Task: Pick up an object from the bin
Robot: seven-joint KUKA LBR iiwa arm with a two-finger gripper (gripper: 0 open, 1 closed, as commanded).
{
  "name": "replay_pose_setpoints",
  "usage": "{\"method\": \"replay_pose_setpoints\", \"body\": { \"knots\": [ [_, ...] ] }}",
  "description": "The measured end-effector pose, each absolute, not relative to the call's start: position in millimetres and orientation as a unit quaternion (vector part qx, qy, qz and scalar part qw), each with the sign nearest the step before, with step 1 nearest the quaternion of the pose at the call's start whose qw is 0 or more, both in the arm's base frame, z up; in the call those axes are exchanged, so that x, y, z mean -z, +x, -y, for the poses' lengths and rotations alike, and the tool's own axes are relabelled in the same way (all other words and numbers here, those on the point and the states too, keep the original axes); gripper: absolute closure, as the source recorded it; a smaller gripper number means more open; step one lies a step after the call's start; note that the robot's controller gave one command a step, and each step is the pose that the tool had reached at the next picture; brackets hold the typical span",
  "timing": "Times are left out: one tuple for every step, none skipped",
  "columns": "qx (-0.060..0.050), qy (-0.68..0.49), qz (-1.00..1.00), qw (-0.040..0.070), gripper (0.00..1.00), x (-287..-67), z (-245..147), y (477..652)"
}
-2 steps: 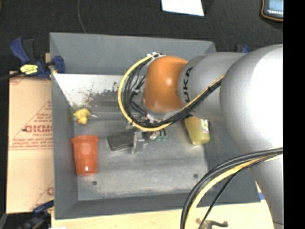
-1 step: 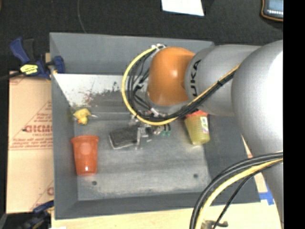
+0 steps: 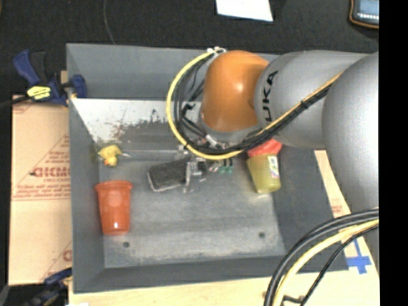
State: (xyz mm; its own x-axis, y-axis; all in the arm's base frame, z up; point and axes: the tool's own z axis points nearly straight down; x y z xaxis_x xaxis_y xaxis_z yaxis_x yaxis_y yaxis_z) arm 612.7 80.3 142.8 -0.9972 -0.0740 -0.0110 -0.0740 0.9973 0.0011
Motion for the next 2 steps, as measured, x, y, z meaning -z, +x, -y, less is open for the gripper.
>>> {"method": "replay_pose_setpoints", "body": {
  "knots": [
    [-0.001, -0.037, -0.999, 0.005, 1.00, -155.0, -80.3, 612.5],
    [-0.001, -0.037, -0.999, 0.007, 1.00, -163.7, -80.2, 613.4]
  ]
}}
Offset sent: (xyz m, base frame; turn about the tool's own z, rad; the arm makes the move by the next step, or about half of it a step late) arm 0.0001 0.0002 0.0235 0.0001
